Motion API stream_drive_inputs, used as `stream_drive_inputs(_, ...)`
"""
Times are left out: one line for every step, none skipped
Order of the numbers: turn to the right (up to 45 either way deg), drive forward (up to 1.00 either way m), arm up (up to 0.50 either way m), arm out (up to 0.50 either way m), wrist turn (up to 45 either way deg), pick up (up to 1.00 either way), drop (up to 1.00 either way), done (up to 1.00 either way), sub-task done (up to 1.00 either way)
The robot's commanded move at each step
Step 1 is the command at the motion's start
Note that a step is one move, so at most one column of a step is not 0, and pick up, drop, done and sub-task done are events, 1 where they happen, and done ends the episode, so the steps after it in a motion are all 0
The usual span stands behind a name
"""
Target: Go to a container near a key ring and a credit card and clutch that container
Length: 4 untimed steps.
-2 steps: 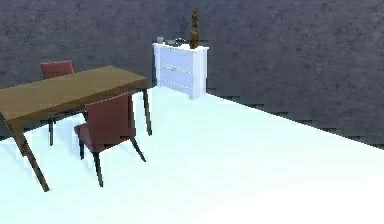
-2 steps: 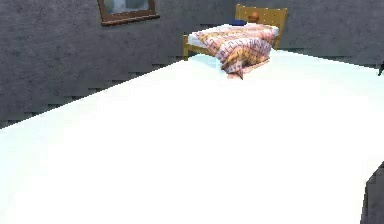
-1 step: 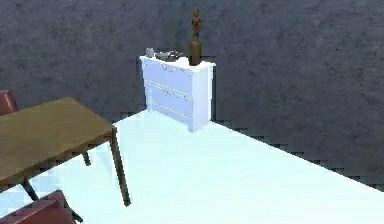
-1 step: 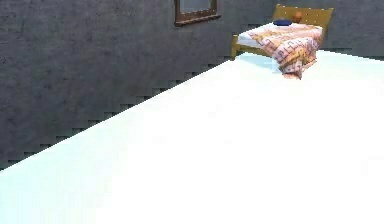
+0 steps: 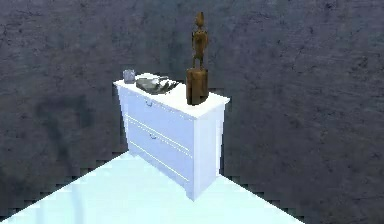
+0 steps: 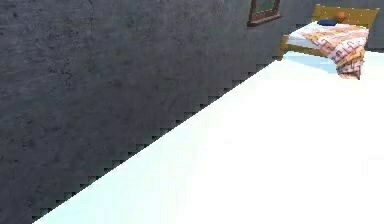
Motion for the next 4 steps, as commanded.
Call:
stream_drive_inputs(-6.0,0.00,0.00,0.00,0.0,0.00,0.00,0.00,0.00)
stream_drive_inputs(0.0,0.45,0.00,0.00,0.0,0.00,0.00,0.00,0.00)
stream_drive_inputs(-39.0,0.00,0.00,0.00,0.0,0.00,0.00,0.00,0.00)
stream_drive_inputs(0.0,0.30,0.00,0.00,0.0,0.00,0.00,0.00,0.00)
